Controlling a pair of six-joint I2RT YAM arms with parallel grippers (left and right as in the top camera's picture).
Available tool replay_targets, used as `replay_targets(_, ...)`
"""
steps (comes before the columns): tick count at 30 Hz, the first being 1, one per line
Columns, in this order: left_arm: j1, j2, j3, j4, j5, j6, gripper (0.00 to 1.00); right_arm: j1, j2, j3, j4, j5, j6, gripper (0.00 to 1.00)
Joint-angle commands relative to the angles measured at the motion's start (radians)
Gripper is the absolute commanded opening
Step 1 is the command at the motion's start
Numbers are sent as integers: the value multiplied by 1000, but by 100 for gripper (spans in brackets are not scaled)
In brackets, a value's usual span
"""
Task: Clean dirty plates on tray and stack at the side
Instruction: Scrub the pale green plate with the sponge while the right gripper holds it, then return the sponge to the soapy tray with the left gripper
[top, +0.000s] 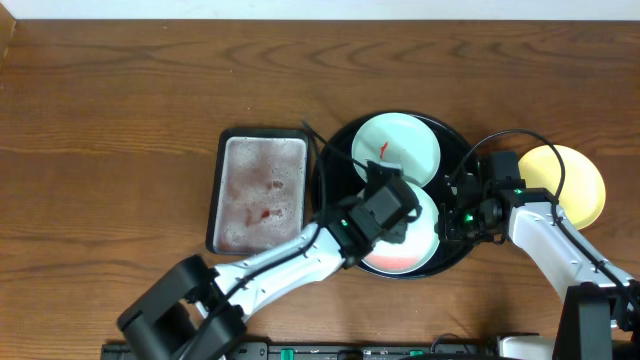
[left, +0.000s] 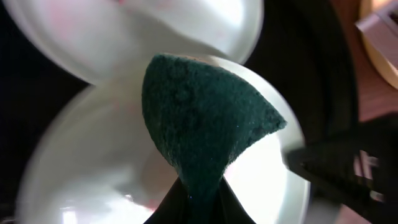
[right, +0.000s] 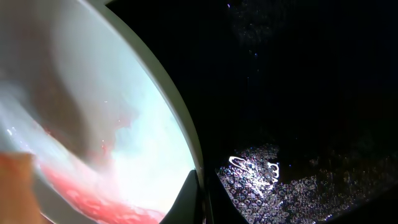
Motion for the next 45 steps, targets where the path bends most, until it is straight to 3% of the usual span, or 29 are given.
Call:
replay_targets(1,-37,52,-9,28,18,-28,8,3,8,-2,0,10,-13,1)
replay_targets(9,-76,132,-9,57,3,5,8,3,9,-2,-1,10,-13,1)
replay_targets(16,-40,112,-8,-62,-241,99,8,3,9,-2,-3,10,-13,1)
replay_targets(27,10,-110,-8,-101,-238,127,8,3,8,-2,-3,11,-13,1)
replay_targets(37,119,-256,-8,-333,-221,121,8,3,8,-2,4,29,-13,1)
replay_targets(39,167,-261,-8,-365,-177,129,8,3,9,-2,5,29,-13,1)
replay_targets(43,257,-256,-14,-354,68,187,8,3,8,-2,9,29,-13,1)
replay_targets(45,298,-254,-18,-385,26,195,7,3,8,-2,11,29,-13,1)
